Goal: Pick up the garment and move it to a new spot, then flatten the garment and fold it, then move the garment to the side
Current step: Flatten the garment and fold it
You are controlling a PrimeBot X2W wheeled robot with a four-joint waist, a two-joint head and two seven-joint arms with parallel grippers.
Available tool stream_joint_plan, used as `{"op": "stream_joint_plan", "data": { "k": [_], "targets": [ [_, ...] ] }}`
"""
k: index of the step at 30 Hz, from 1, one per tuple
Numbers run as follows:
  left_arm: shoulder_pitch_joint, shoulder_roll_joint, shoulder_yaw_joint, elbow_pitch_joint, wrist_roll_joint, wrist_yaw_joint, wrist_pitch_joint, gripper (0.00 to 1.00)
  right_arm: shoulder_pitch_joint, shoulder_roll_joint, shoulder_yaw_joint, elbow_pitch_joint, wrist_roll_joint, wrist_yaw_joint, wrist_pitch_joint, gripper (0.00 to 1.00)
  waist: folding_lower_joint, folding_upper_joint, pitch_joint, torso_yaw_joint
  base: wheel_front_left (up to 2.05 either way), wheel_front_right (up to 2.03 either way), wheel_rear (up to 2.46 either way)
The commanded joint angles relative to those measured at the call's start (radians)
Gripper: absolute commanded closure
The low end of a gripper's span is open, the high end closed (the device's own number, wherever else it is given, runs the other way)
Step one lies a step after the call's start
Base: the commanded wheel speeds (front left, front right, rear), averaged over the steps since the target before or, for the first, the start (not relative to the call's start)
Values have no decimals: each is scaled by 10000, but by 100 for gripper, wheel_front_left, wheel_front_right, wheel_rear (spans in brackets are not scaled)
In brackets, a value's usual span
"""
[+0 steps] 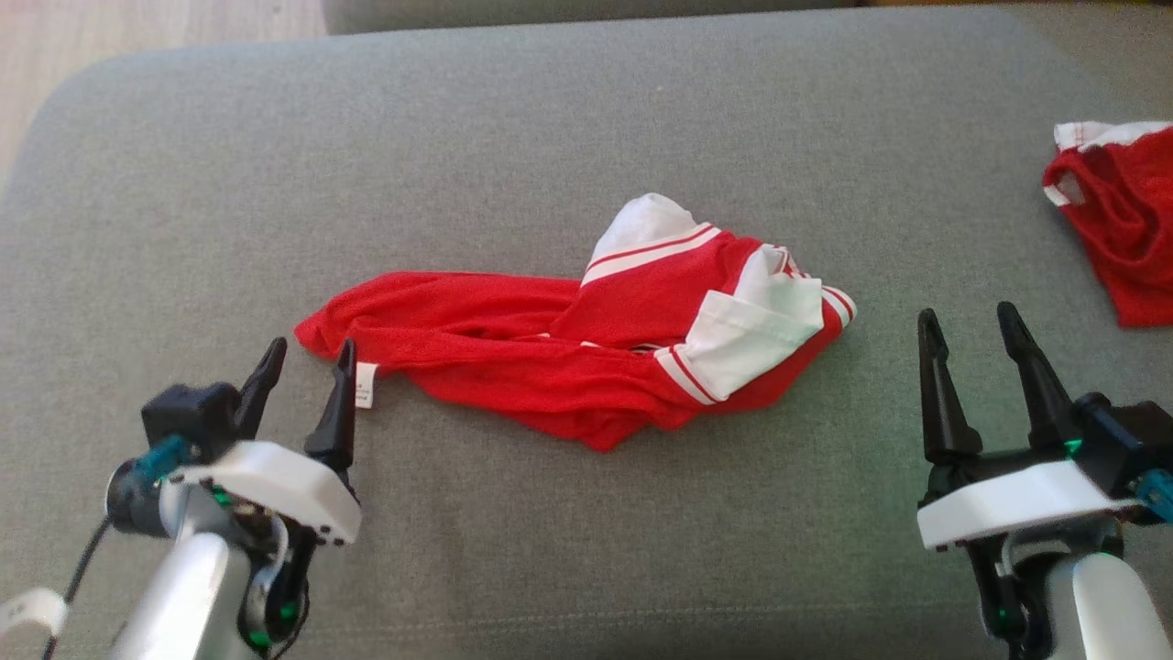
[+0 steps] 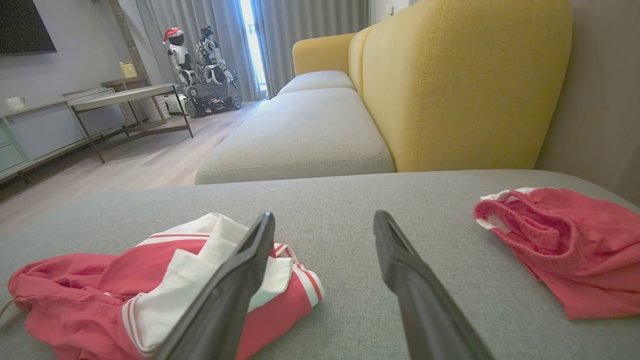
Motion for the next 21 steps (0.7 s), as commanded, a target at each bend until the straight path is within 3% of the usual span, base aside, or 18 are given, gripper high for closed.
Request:
{"op": "stream_joint_plan", "data": {
  "k": [1, 11, 21],
  "targets": [
    [-525, 305, 425, -25, -124, -75, 85, 0, -438, -35, 279, -361, 15, 35, -14, 0, 0, 0, 128, -60, 0, 0, 0],
    [-1663, 487, 697, 2508, -638, -528, 273, 0, -819, -35, 420, -193, 144, 35, -215, 0, 0, 0, 873, -419, 0, 0, 0],
    [-2583, 505, 369, 3616, -583, -1212, -166, 0, -1088, -35, 445, -77, 175, 35, -320, 0, 0, 0, 1262, -543, 0, 0, 0]
  ]
}}
